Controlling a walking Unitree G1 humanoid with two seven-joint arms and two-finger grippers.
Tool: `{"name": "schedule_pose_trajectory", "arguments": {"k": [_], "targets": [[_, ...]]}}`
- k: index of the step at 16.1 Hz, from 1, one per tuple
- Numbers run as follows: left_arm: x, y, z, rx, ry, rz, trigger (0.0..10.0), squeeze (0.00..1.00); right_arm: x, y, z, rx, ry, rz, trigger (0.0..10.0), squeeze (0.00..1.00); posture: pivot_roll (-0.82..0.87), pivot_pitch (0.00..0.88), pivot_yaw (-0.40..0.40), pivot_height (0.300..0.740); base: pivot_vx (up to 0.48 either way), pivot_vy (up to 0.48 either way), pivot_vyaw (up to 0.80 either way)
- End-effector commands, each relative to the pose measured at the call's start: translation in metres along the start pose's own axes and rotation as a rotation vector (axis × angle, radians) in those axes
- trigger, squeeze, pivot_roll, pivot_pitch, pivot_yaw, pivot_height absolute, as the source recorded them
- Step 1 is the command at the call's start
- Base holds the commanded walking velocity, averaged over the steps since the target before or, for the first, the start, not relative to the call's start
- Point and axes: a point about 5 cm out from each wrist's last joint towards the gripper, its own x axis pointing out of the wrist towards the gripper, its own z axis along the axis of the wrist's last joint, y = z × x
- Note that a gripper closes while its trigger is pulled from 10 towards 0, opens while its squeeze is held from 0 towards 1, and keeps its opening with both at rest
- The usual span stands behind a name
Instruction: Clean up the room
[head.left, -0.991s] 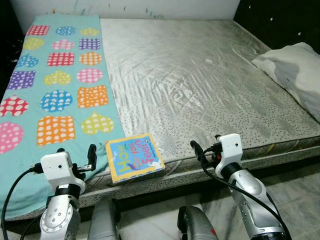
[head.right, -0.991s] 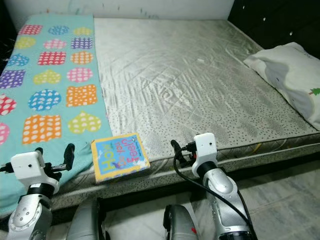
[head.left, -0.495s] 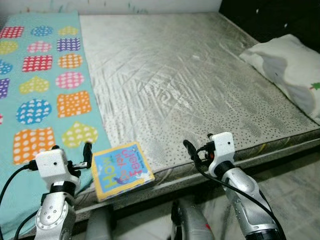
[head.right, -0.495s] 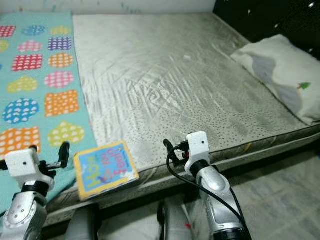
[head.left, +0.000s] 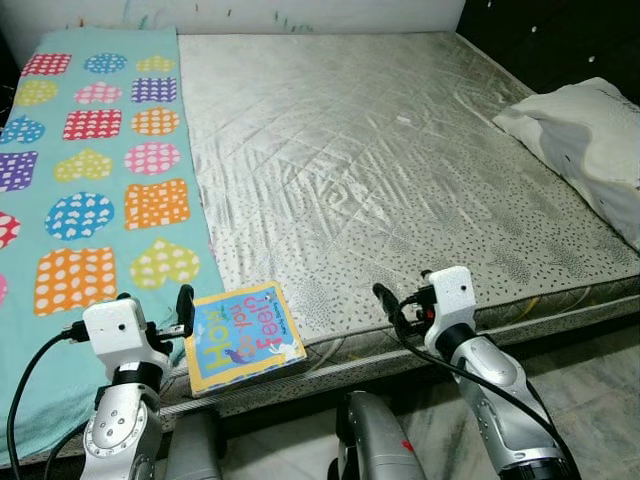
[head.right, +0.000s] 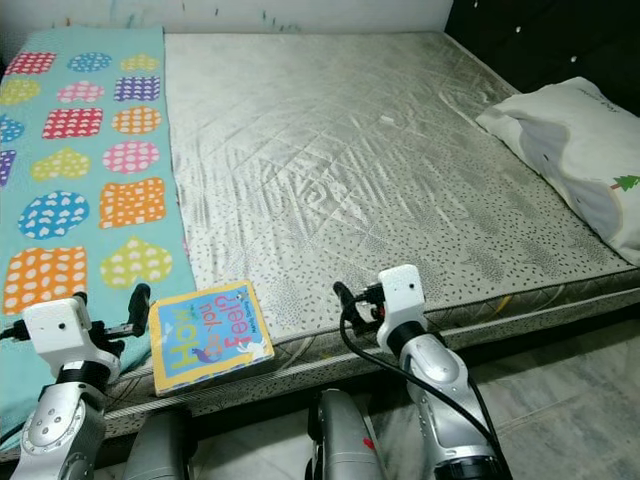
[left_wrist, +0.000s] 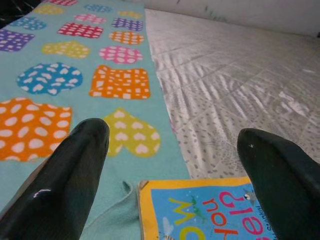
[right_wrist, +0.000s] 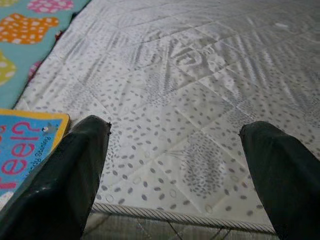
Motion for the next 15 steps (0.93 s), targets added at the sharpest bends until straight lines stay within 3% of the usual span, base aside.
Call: {"name": "schedule_pose_trajectory", "arguments": {"k": [1, 6, 12, 15], "targets": [[-0.0004, -0.0012, -0.0042, 0.004, 0.026, -0.002, 10.0, 0.00, -0.0020, -0.0021, -0.0022, -0.014, 0.009, -0.002, 10.0, 0.00, -0.11, 0.116, -0.083, 0.594, 0.000, 0.000, 0.00], [-0.0008, -0.0016, -0.0057, 0.002, 0.034, -0.006, 10.0, 0.00, -0.0026, -0.0010, -0.0034, -0.019, 0.014, 0.006, 10.0, 0.00, -0.11, 0.116, -0.085, 0.594, 0.000, 0.000, 0.80], [0.0002, -0.0013, -0.0065, -0.007, 0.047, -0.007, 10.0, 0.00, -0.0019, -0.0022, -0.0034, 0.005, 0.018, -0.002, 10.0, 0.00, -0.11, 0.125, -0.085, 0.594, 0.000, 0.000, 0.00], [0.0007, -0.0018, -0.0062, -0.010, 0.049, -0.006, 10.0, 0.00, -0.0015, -0.0025, -0.0033, 0.009, 0.018, -0.002, 10.0, 0.00, -0.11, 0.127, -0.085, 0.574, 0.000, 0.000, 0.00]]}}
